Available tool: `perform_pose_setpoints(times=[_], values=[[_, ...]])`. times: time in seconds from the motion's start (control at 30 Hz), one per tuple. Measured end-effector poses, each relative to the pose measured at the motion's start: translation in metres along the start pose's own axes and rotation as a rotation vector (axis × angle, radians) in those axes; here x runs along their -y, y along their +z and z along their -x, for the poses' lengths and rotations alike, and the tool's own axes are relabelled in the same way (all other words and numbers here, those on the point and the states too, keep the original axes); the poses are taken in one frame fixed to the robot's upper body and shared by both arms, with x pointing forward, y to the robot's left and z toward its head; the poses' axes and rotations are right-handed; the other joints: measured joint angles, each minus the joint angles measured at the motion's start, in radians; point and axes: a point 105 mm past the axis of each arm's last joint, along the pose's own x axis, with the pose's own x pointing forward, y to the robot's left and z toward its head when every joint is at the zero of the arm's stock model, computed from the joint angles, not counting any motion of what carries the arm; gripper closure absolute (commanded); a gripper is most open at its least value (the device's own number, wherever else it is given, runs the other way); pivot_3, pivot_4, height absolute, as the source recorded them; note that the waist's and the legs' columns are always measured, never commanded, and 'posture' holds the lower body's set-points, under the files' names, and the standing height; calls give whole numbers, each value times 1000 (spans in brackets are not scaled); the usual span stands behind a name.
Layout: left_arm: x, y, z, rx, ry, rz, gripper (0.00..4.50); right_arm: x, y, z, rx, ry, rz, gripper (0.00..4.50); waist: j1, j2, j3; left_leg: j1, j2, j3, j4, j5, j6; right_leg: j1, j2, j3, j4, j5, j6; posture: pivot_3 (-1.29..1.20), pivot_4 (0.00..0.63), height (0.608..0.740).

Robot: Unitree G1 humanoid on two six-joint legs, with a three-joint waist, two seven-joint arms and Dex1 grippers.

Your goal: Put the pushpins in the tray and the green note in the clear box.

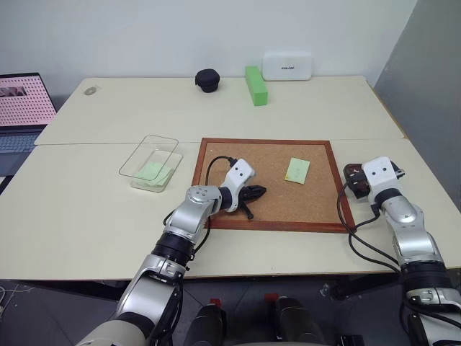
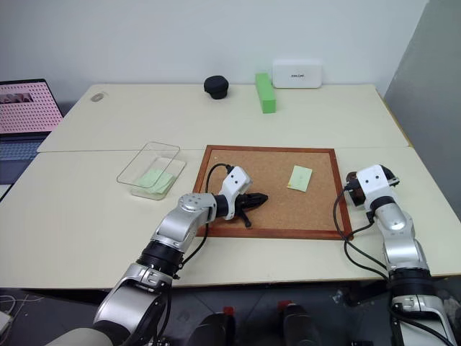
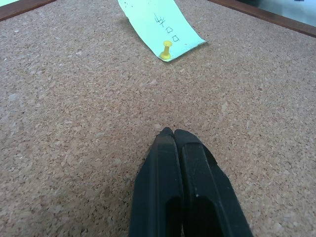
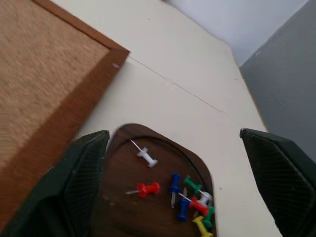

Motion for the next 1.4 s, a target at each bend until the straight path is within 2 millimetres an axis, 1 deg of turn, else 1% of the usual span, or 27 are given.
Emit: perform_pose_setpoints(times=[0.03, 0.13, 0.2, 0.23, 0.33, 0.5, 0.67, 0.7, 0.73, 0.77, 0.87, 0.97, 1.1, 1.23, 1.27, 1.3, 1.37, 1.4], values=[[0, 0, 0, 1, -1, 0, 4500, -10, 5, 1, 22, 48, -60, 33, 1, 0, 0, 0, 0, 0, 0, 0, 0, 0, 0, 0, 0, 0, 0, 0, 150, 740], [0, 0, -1, 1, -1, 0, 4500, -57, 30, 8, 118, 262, -251, 33, 1, 0, 0, 0, 0, 0, 0, 0, 0, 0, 0, 0, 0, 0, 0, 0, 150, 740], [1, 0, -1, 2, -2, 2, 4500, -81, 46, 14, 161, 376, -312, 33, 2, 0, 0, 0, 0, -1, 0, 0, 0, 0, 0, 0, 0, 0, 0, 0, 150, 740], [1, 0, -1, 3, -3, 2, 4500, -90, 53, 16, 179, 419, -333, 33, 3, 0, 0, 0, 0, -1, 0, 0, 0, 0, 0, 0, 0, 0, 0, 0, 150, 740], [2, 1, -2, 3, -4, 2, 4500, -103, 61, 17, 192, 471, -347, 33, 4, 0, 0, 0, 0, -1, 0, 0, 0, 0, 0, -1, 0, 0, 0, 0, 150, 740], [1, 1, -2, 3, -3, 1, 4500, -125, 62, 1, 161, 493, -341, 33, 4, 0, 0, 0, 0, -1, 0, 0, 0, 0, 0, -1, 0, 0, 0, 0, 150, 740], [3, 1, -3, 5, -6, 1, 4500, -131, 60, -14, 133, 494, -334, 33, 4, 0, 0, 0, 0, -1, 0, 0, 0, 0, 0, -1, 0, 0, 0, 0, 150, 740], [3, 1, -3, 5, -6, 0, 4500, -131, 58, -17, 120, 494, -329, 395, 4, 0, 0, 0, 0, -1, 0, 0, 0, 0, 0, -1, 0, 0, 0, 0, 150, 740], [2, 1, -2, 5, -6, 0, 4500, -132, 57, -18, 114, 494, -326, 490, 4, 0, 0, 0, 0, -1, 0, 0, 0, 0, 0, -1, 0, 0, 0, 0, 150, 740], [2, 1, -2, 5, -6, 0, 4500, -132, 56, -19, 109, 493, -322, 755, 4, 0, 0, 0, 0, -1, 0, 0, 0, 0, 0, -1, 0, 0, 0, 0, 150, 740], [2, 1, -1, 4, -3, -2, 4500, -136, 51, -21, 86, 491, -332, 1329, 4, 0, 0, 0, 0, -1, 0, 0, 0, 0, 0, -1, 0, 0, 0, 0, 150, 740], [2, 0, -1, 2, -1, -2, 4500, -136, 51, -23, 82, 490, -329, 1970, 3, 0, 0, 0, 0, -1, 0, 0, 0, 0, 0, -1, 0, 0, 0, 0, 150, 740], [2, 0, -1, 2, -1, -2, 4500, -135, 51, -24, 80, 488, -331, 2690, 4, 0, 0, 0, 0, -1, 0, 0, 0, 0, 0, -1, 0, 0, 0, 0, 150, 740], [2, 0, -1, 2, 0, -1, 4500, -135, 50, -24, 77, 480, -345, 3566, 3, 0, 0, 0, 0, -1, 0, 0, 0, 0, 0, -1, 0, 0, 0, 0, 150, 740], [2, 0, -1, 2, 0, -1, 4500, -135, 50, -25, 75, 479, -347, 3724, 3, 0, 0, 0, 0, -1, 0, 0, 0, 0, 0, -1, 0, 0, 0, 0, 150, 740], [2, 0, -1, 2, 0, -1, 4500, -134, 50, -25, 75, 478, -348, 4032, 3, 0, 0, 0, 0, -1, 0, 0, 0, 0, 0, -1, 0, 0, 0, 0, 150, 740], [2, 0, -1, 2, 0, -1, 4500, -134, 50, -25, 73, 478, -349, 4440, 3, 0, 0, 0, 0, -1, 0, 0, 0, 0, 0, -1, 0, 0, 0, 0, 150, 740], [2, 0, -1, 1, 0, 0, 4500, -135, 51, -25, 75, 479, -350, 4490, 3, 0, 0, 0, 0, -1, 0, 0, 0, 0, 0, -1, 0, 0, 0, 0, 150, 740]])
